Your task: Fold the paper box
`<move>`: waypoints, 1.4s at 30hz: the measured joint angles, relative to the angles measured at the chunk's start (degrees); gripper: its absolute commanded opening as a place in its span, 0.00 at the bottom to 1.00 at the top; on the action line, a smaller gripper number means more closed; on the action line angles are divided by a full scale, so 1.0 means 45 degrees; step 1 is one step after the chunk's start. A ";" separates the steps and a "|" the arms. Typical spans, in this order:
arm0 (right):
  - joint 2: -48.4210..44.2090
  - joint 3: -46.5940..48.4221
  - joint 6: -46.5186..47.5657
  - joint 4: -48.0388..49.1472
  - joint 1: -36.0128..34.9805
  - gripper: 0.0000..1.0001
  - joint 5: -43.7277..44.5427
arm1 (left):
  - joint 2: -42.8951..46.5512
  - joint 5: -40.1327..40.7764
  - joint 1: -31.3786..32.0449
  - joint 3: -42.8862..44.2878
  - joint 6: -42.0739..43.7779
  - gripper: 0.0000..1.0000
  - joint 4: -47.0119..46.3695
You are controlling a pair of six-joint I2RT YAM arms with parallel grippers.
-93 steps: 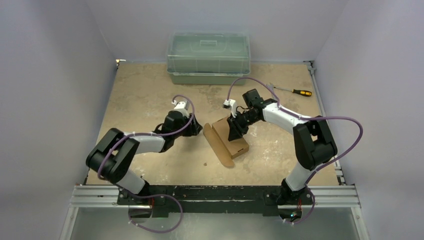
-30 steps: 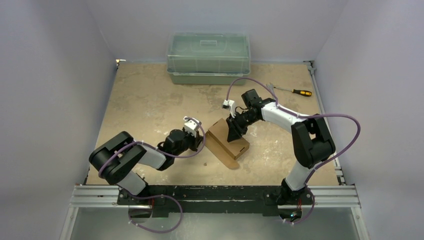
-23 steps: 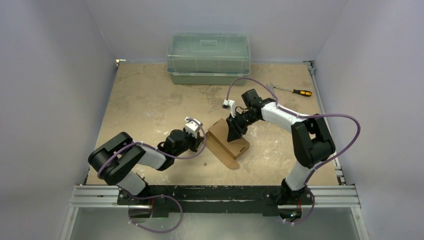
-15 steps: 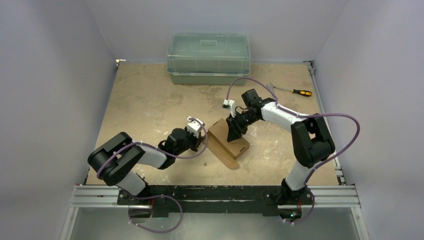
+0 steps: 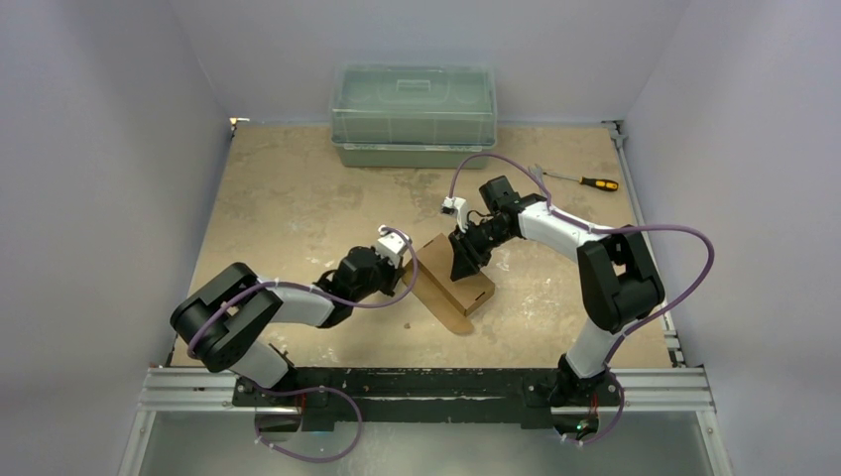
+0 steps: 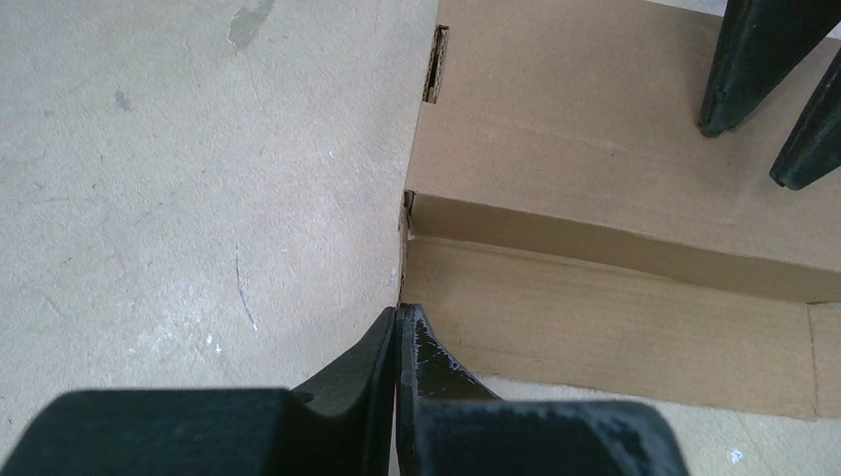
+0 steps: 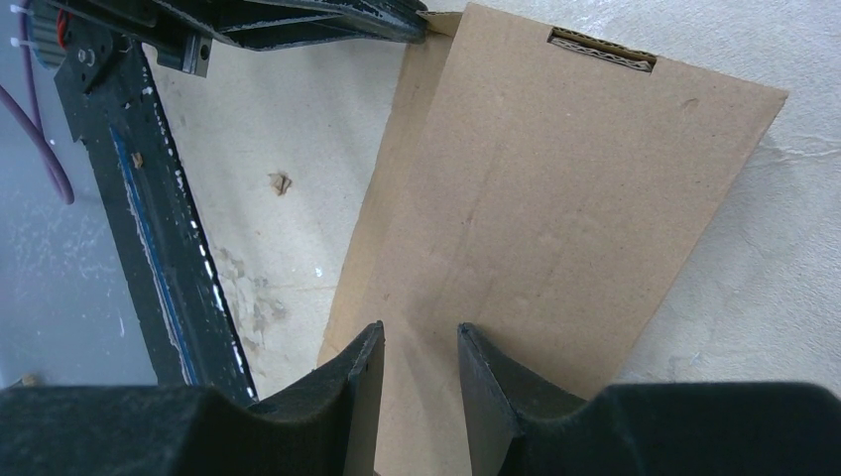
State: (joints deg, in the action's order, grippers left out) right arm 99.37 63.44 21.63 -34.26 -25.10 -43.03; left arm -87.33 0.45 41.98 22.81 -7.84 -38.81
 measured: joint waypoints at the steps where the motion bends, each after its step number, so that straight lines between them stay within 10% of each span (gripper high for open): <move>1: 0.0000 0.0000 0.0000 0.0000 0.0000 0.37 0.0000 | 0.0024 0.0053 0.0019 0.0039 -0.0005 0.00 0.0092; 34: 0.0073 0.0058 0.0005 -0.0019 0.0010 0.37 -0.0005 | 0.0913 -0.0359 0.0039 0.0665 0.1331 0.00 0.1020; 42: 0.0078 0.0068 0.0010 -0.0044 0.0010 0.37 -0.0005 | 0.0913 0.0515 -0.0413 0.0374 0.0311 0.31 0.0840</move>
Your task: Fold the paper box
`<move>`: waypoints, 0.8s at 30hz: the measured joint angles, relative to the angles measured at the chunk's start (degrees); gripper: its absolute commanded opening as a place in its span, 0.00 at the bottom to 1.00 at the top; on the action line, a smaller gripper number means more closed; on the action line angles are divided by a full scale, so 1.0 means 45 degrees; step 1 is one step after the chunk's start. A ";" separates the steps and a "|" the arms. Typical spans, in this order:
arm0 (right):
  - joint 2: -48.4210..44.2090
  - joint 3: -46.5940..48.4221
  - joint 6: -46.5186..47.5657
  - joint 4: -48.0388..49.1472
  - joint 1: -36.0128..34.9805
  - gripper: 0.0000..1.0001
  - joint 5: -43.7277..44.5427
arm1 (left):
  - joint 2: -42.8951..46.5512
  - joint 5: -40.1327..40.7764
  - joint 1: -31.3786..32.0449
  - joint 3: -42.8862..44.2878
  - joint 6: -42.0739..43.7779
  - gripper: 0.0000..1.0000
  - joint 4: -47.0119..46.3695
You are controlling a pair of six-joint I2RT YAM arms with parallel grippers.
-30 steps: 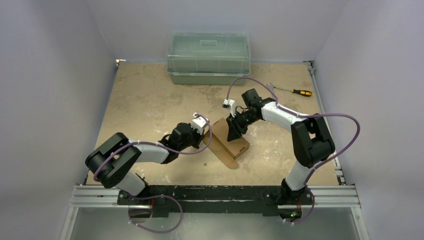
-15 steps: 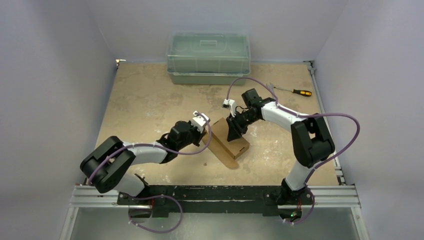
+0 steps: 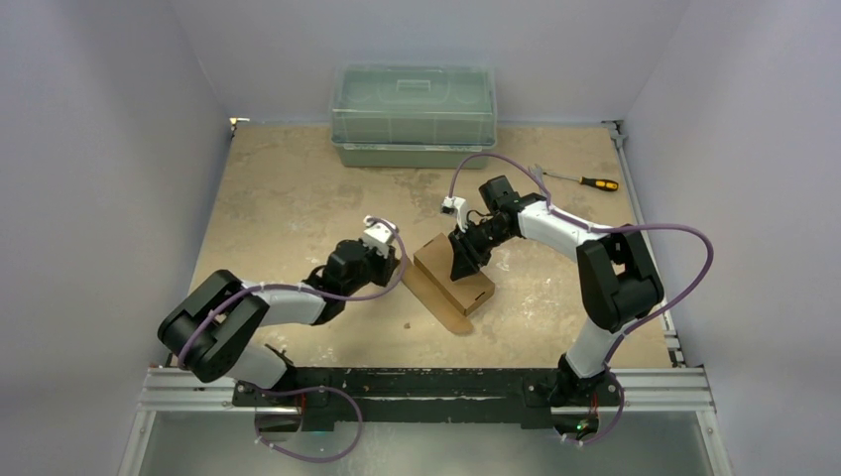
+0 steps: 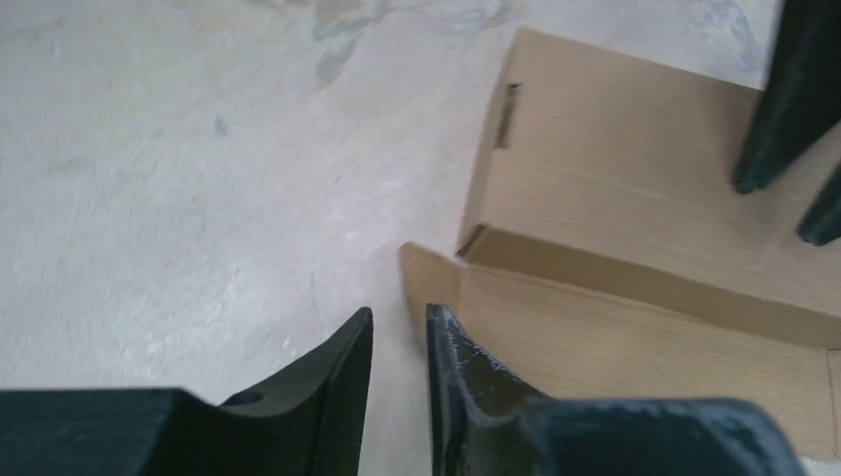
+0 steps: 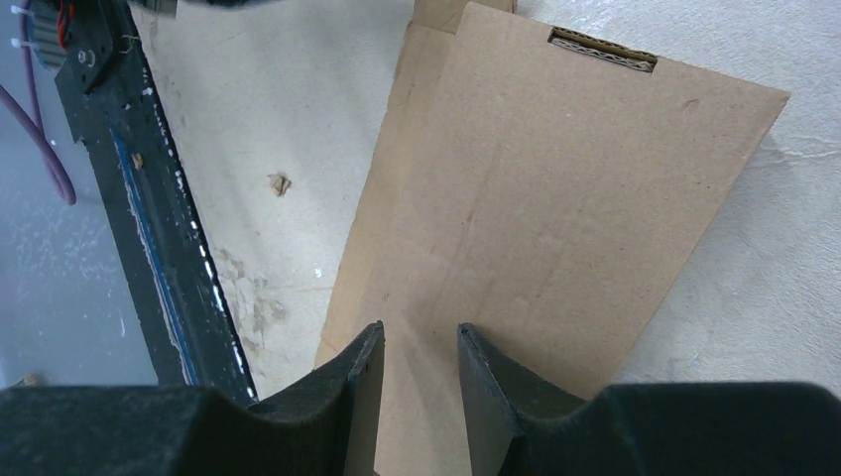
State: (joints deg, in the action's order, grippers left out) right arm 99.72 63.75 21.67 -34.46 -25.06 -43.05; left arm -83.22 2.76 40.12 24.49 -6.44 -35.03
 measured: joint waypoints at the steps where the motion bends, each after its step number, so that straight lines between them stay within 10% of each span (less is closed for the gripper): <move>1: 0.0005 0.0005 0.0000 0.0000 0.0000 0.37 0.0000 | 0.0000 -0.0219 -0.0393 -0.0267 -0.0389 0.38 -0.0291; 13: 0.0010 0.0024 0.0000 -0.0029 0.0000 0.37 0.0000 | -0.0884 -0.3259 -0.2113 -0.1486 -0.3055 0.44 -0.3167; 24: 0.0024 0.0044 0.0005 -0.0058 -0.0005 0.37 0.0000 | -0.2438 -0.3857 -0.2113 -0.1141 -0.3827 0.25 -0.4002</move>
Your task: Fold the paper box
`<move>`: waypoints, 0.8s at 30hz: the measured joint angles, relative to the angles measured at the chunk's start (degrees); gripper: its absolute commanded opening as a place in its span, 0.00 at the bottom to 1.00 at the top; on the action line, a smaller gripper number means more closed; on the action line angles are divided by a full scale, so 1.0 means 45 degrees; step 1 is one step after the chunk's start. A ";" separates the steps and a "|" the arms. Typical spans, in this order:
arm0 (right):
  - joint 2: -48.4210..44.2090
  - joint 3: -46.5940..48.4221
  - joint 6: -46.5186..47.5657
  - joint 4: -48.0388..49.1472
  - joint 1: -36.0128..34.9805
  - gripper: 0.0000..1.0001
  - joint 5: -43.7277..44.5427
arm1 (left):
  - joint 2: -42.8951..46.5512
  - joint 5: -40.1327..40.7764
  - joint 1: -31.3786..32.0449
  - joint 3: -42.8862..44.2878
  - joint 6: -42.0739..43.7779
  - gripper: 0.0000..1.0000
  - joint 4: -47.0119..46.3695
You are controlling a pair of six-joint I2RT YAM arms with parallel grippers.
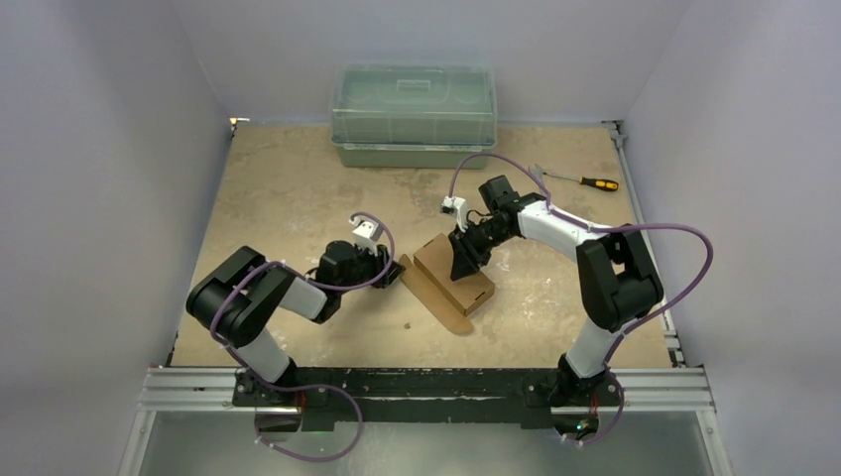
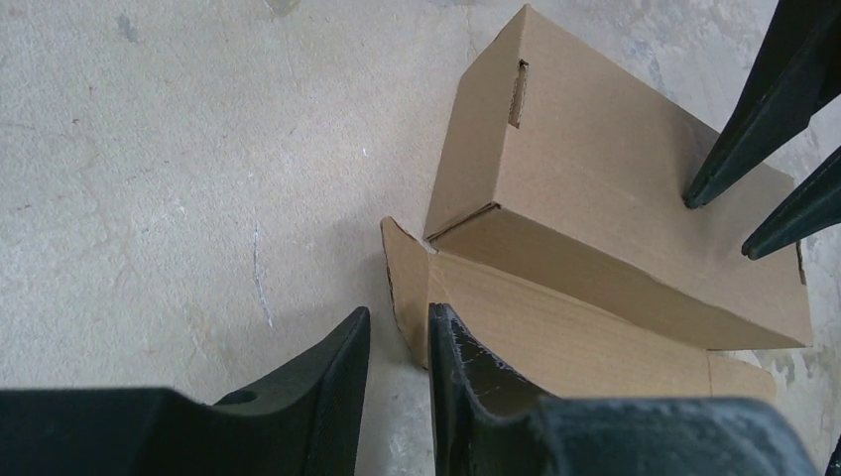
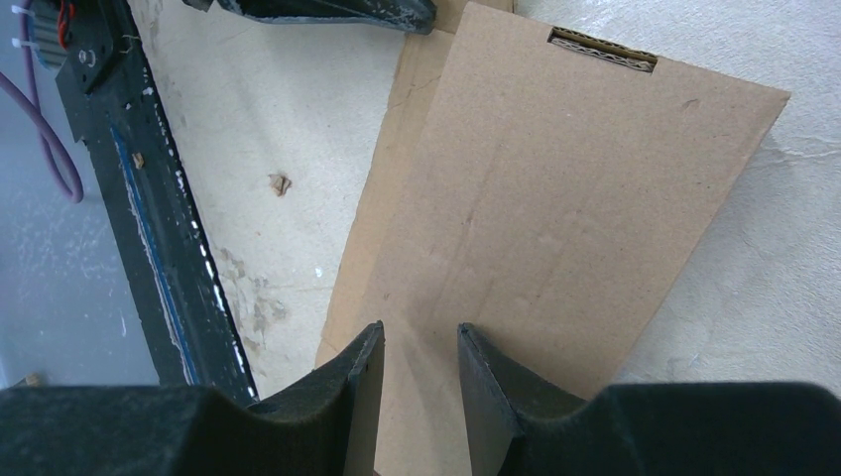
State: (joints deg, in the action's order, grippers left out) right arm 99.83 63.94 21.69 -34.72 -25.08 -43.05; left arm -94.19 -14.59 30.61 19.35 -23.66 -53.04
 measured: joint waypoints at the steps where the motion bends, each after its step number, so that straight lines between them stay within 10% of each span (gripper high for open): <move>1: 0.0010 0.0005 0.0000 0.0000 0.0000 0.37 0.0000 | -0.0078 -0.0010 0.0000 0.0039 -0.0024 0.25 -0.0034; 14: 0.0063 0.0053 0.0005 -0.0058 0.0005 0.37 -0.0015 | -0.0593 -0.0058 0.0000 0.0228 -0.0180 0.00 -0.0879; 24: 0.0151 0.0097 0.0005 -0.0049 0.0000 0.37 -0.0117 | -0.0529 -0.0534 0.0073 -0.0107 0.0408 0.00 -0.1593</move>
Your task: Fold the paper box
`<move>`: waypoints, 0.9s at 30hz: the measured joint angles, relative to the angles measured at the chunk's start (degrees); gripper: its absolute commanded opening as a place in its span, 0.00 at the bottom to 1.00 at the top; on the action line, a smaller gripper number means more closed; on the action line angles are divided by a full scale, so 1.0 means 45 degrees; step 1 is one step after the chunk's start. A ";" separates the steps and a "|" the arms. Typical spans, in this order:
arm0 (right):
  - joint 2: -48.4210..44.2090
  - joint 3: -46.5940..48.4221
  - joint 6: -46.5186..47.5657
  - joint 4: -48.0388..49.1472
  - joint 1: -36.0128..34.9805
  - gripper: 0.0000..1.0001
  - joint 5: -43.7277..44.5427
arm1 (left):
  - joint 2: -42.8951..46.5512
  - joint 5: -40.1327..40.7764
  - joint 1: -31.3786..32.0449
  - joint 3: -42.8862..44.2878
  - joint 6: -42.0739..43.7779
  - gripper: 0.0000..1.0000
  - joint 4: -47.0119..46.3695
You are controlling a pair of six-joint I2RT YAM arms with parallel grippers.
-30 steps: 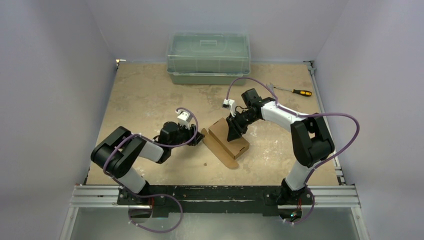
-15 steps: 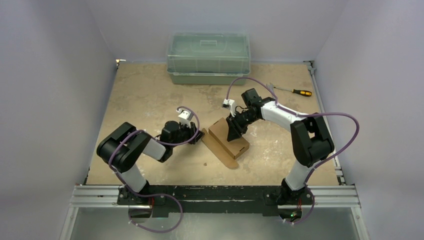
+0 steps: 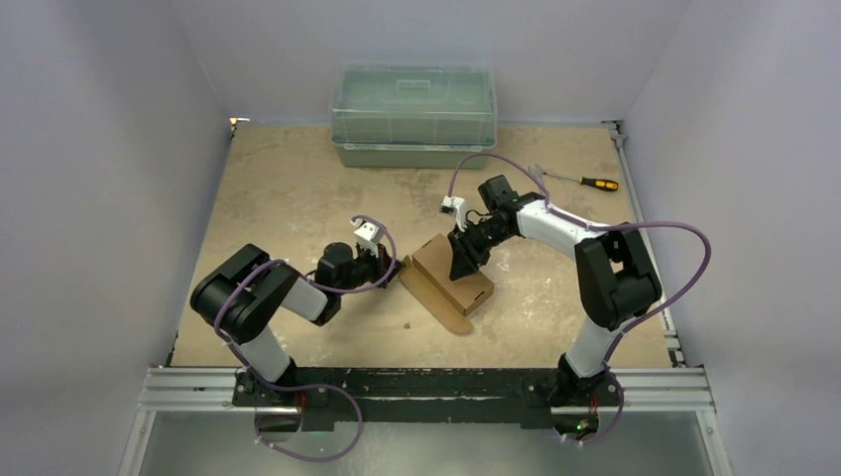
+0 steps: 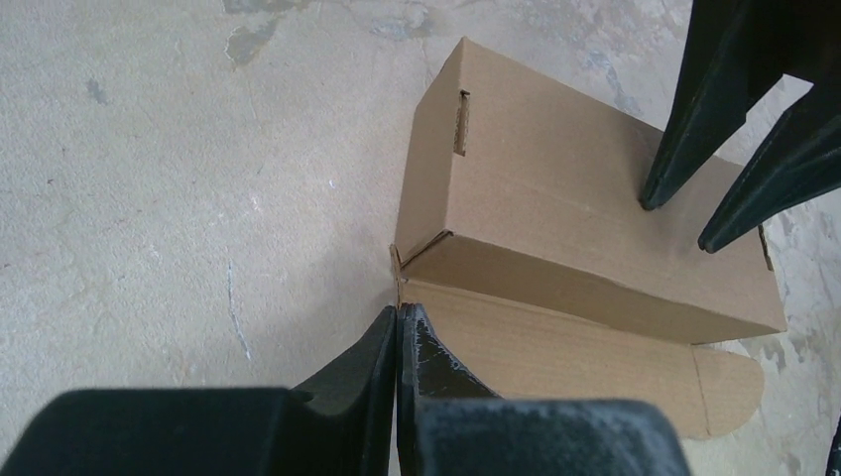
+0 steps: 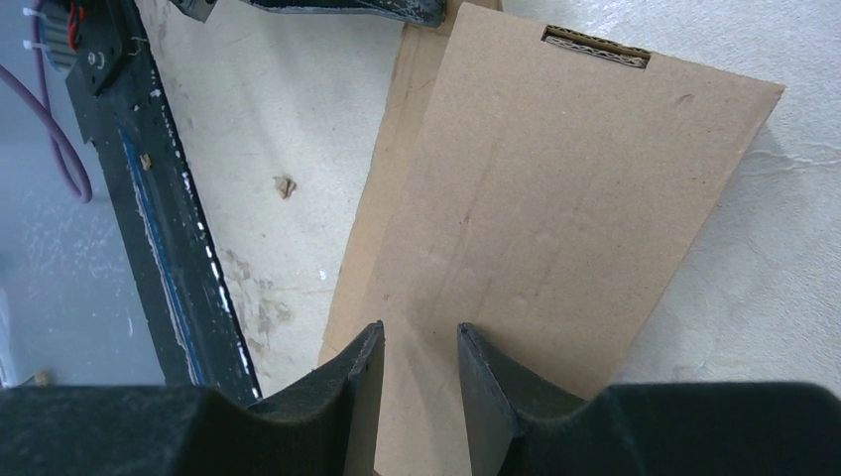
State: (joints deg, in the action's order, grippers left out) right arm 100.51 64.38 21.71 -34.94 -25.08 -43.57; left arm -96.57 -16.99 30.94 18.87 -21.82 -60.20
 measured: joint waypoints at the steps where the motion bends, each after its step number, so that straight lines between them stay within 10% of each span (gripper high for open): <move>1: 0.0015 0.0005 0.0000 0.0005 0.0000 0.37 -0.0024 | 0.0049 -0.0015 0.0019 -0.0039 0.0102 0.00 -0.0010; 27: 0.0083 0.0024 -0.0034 0.0015 0.0000 0.37 -0.0155 | 0.0612 0.1341 0.1277 -0.0447 0.2433 0.00 -0.0010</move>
State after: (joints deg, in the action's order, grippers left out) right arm 100.88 64.49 21.56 -34.87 -25.08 -44.27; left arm -93.82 -10.96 36.69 16.86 -10.87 -60.25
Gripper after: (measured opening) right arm 0.372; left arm 0.006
